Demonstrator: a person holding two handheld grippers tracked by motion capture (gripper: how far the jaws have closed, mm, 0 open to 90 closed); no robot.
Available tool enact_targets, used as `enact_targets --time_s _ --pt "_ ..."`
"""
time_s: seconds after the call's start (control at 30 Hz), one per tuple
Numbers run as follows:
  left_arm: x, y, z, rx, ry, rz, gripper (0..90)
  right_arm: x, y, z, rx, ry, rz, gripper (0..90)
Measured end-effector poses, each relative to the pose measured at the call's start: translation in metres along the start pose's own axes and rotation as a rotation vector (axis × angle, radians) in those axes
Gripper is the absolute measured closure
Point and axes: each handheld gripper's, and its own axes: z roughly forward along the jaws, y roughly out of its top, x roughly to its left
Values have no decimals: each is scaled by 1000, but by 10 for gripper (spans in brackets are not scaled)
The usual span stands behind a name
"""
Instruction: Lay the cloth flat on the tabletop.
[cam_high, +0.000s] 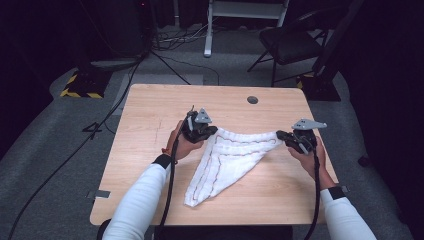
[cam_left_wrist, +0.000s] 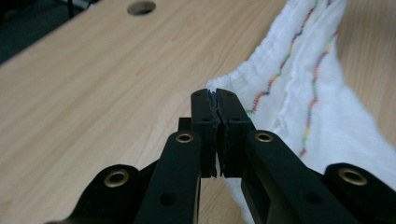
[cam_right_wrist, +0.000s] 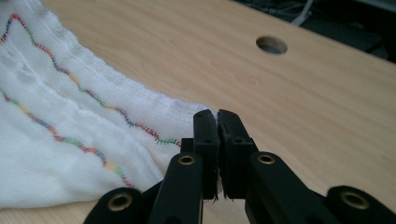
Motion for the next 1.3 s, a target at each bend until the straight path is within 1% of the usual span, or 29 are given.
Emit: enact_targets --time_s 0.07,0.13,0.2,0.3,0.37,0.43,0.53,0.57,0.63,0.67,0.7,0.83,0.97,1.13,1.3 --pt "0 6 -13 -27 13 12 869 3 9 -4 -27 3 -5 871" --pt "0 11 -24 -43 30 21 869 6 17 -7 -45 -3 -21 871" --pt "1 14 -33 -59 43 23 869 8 25 -11 -66 -8 -29 871" --pt "1 17 -45 -82 56 25 869 10 36 -16 -98 -17 -43 871" --pt "-2 20 -51 -93 68 40 869 11 42 -20 -120 -22 -47 871" --pt "-5 24 -57 -108 72 55 869 13 48 -24 -137 -35 -61 871" --pt "-10 31 -66 -128 79 74 869 14 51 -26 -149 -34 -61 871" --pt "-12 33 -69 -134 81 82 869 14 54 -29 -161 -37 -62 871" --pt "-15 37 -73 -136 80 97 869 14 55 -30 -166 -39 -61 871" --pt "-17 38 -74 -137 87 102 869 14 56 -32 -171 -40 -62 871" --pt "-17 40 -76 -141 86 108 869 14 58 -35 -183 -45 -62 871" --pt "-22 46 -83 -158 92 125 869 12 60 -39 -196 -50 -59 871" --pt "-22 49 -85 -156 97 129 869 12 62 -41 -200 -52 -61 871" --pt "-21 51 -88 -173 107 118 869 13 66 -44 -217 -59 -63 871" --pt "-27 53 -92 -184 106 135 869 14 68 -44 -226 -59 -64 871"
